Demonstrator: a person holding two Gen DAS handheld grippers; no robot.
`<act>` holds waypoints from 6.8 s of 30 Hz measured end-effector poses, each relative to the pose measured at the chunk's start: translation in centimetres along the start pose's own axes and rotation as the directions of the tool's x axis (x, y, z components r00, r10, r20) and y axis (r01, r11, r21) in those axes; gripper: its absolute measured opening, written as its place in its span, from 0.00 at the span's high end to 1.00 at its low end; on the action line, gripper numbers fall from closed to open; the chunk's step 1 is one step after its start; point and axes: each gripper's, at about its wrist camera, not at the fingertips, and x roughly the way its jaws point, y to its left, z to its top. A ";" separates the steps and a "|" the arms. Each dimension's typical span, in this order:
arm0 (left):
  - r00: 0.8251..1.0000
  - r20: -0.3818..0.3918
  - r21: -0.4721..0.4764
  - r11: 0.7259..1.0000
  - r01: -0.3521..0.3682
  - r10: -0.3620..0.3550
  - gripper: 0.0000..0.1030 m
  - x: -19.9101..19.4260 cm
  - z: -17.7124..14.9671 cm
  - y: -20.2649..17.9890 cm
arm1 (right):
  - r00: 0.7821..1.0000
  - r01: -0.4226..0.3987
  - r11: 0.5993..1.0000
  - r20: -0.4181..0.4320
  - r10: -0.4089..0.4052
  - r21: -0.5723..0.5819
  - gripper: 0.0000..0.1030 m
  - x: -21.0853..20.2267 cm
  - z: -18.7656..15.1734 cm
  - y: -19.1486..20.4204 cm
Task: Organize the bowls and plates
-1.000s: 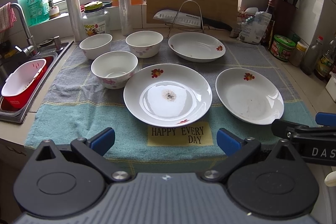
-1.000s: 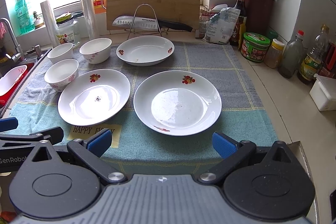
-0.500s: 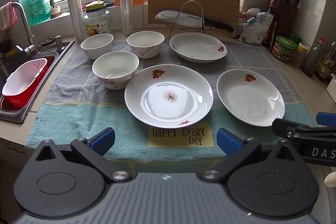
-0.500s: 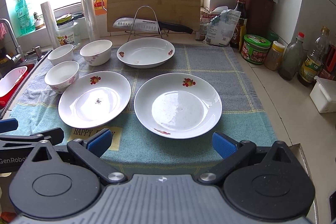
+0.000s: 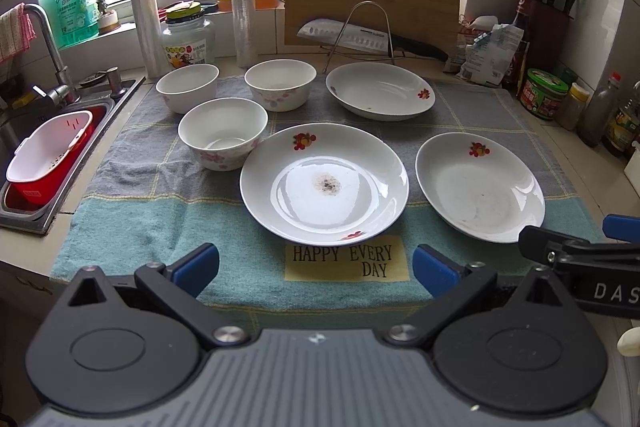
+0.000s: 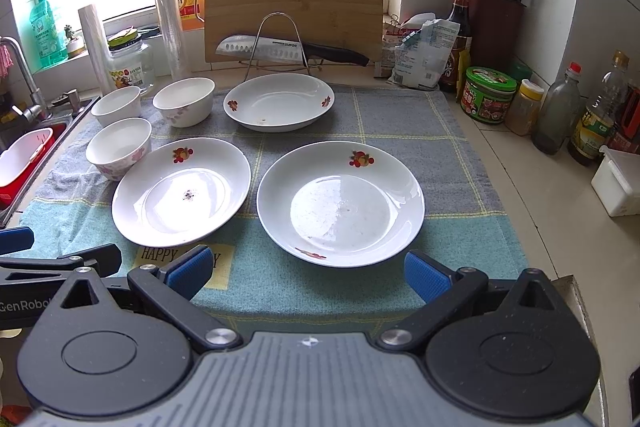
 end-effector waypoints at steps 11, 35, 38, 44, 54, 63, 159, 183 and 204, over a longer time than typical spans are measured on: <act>1.000 0.001 0.001 1.000 -0.001 0.001 0.01 0.0 0.0 0.0 | 1.000 0.000 1.000 0.007 0.000 -0.003 0.00 0.0 0.2 0.0; 1.000 0.013 0.021 1.000 0.018 -0.018 0.01 0.2 0.8 -0.3 | 0.999 -0.003 1.000 0.043 0.003 -0.018 0.00 0.0 0.4 -0.2; 0.999 0.014 0.027 0.999 0.033 -0.033 0.01 0.6 0.9 -0.3 | 0.998 -0.016 1.000 0.056 0.017 -0.023 0.00 0.1 0.3 -0.3; 0.999 0.014 0.038 0.998 0.047 -0.047 0.01 1.2 1.2 -0.5 | 0.998 -0.015 1.000 0.061 0.017 -0.024 0.00 0.6 0.4 -0.5; 0.995 0.017 0.054 0.993 0.101 -0.102 0.01 2.6 1.1 -0.1 | 0.995 -0.031 0.997 0.094 0.037 -0.071 0.00 2.4 -1.2 -2.8; 0.993 -0.028 0.066 0.991 0.119 -0.118 0.01 4.5 1.2 -0.1 | 1.000 -0.015 0.994 0.025 0.017 -0.108 0.00 6.7 -3.4 -4.5; 0.719 -0.508 0.378 0.627 0.681 -0.475 0.01 24.8 11.9 -12.8 | 0.998 -0.053 0.993 0.030 0.056 -0.105 0.00 13.8 -4.1 -6.1; 0.651 -0.580 0.340 0.581 0.739 -0.490 0.01 25.2 12.2 -13.6 | 0.984 -0.156 0.965 0.052 0.170 -0.210 0.00 14.4 -3.8 -7.0; 0.656 -0.599 0.353 0.585 0.730 -0.458 0.09 25.4 12.5 -14.2 | 0.971 -0.213 0.941 0.054 0.235 -0.263 0.00 14.8 -3.5 -7.6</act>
